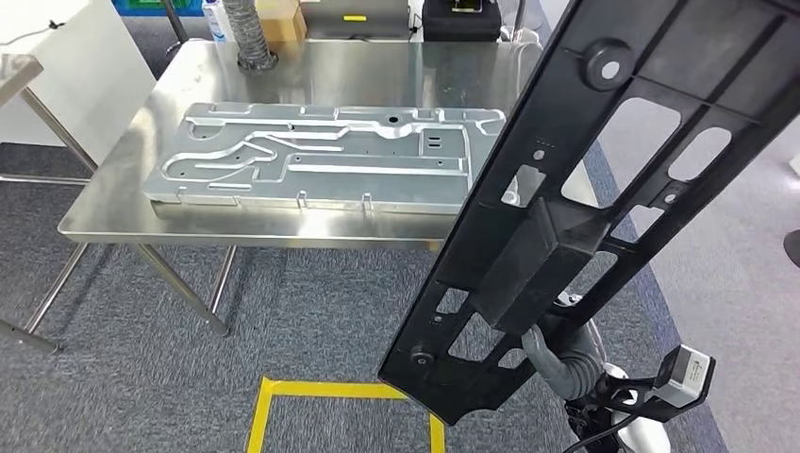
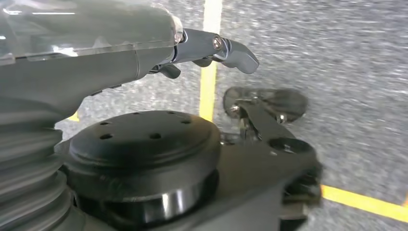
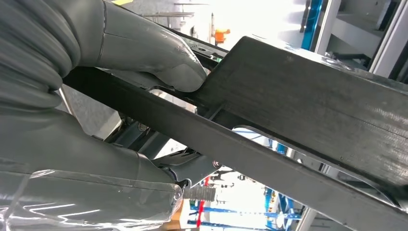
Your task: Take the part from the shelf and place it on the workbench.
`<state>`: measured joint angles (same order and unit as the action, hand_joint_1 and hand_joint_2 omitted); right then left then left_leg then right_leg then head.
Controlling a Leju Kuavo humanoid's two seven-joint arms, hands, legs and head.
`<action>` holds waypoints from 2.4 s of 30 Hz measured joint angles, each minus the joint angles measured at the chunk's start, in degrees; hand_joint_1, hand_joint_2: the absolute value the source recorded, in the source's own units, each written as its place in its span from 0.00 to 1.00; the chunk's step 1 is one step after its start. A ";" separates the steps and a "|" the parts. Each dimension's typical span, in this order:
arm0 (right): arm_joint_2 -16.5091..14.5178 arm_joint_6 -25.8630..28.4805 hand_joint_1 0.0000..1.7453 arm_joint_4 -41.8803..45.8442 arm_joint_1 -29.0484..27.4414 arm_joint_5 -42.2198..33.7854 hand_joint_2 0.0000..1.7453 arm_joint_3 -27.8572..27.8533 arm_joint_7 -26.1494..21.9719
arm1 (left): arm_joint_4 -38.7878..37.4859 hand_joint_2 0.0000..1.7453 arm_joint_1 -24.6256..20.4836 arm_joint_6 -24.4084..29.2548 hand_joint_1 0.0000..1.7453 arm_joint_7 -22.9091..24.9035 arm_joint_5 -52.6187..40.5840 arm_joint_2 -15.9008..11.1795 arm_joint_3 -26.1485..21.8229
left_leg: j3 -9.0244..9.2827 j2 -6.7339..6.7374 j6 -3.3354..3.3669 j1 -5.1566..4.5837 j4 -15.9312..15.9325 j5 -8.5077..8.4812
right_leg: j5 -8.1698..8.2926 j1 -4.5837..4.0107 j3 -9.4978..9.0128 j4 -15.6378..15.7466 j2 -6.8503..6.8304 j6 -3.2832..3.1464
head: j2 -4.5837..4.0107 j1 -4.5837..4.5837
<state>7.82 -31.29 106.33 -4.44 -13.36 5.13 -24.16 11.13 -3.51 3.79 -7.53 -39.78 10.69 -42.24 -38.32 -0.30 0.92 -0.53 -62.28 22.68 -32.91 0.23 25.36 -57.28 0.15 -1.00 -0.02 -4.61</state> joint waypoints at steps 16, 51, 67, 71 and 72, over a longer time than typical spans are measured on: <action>-0.14 -0.16 1.00 0.42 -0.51 1.27 1.00 -0.20 0.73 | -0.01 1.00 -0.13 0.08 0.00 -0.21 -0.51 -0.02 -0.11 | 10.70 -0.37 0.31 0.25 4.78 7.02 | 7.82 1.56 11.74 -3.31 -0.32 3.02 | 0.00 0.01; -2.09 26.90 1.00 -77.45 79.63 54.51 1.00 47.19 10.87 | -0.01 1.00 -2.26 -1.27 0.00 -2.54 -4.49 0.56 -0.76 | 4.74 -0.85 -1.44 0.69 3.47 4.00 | 9.33 0.76 12.39 -2.21 0.22 0.85 | 0.00 -0.02; 2.55 28.04 0.00 -82.34 76.22 51.48 0.00 49.56 8.97 | -0.01 0.00 -2.41 -3.14 0.00 0.29 -5.43 0.66 -1.00 | 3.10 -0.27 0.49 0.30 4.31 1.01 | 7.50 0.21 10.82 -2.48 -0.82 1.66 | 0.00 -0.01; 1.68 27.65 0.00 -83.40 75.70 50.80 0.00 49.56 8.90 | -0.01 0.00 -2.76 -4.09 0.00 2.19 -4.67 0.67 -1.31 | 3.23 -0.14 1.25 0.38 4.76 0.29 | 0.59 0.50 15.76 -14.77 -0.43 2.17 | 0.00 -0.02; 1.40 27.59 0.00 -83.69 75.39 50.58 0.00 49.56 8.90 | -0.01 0.00 -2.80 -4.33 0.00 2.38 -4.53 0.67 -1.42 | 3.09 -0.15 1.28 0.36 4.65 0.26 | 0.01 0.60 16.59 -16.94 -0.42 2.29 | 0.00 -0.01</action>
<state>9.22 -3.70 22.64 70.95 37.22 54.69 -15.26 11.13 -6.31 -0.54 -5.15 -44.31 11.36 -43.65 -35.22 -0.45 2.20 -0.17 -57.63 22.94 -32.90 0.82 41.95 -74.23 -0.26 1.29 -0.02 -4.62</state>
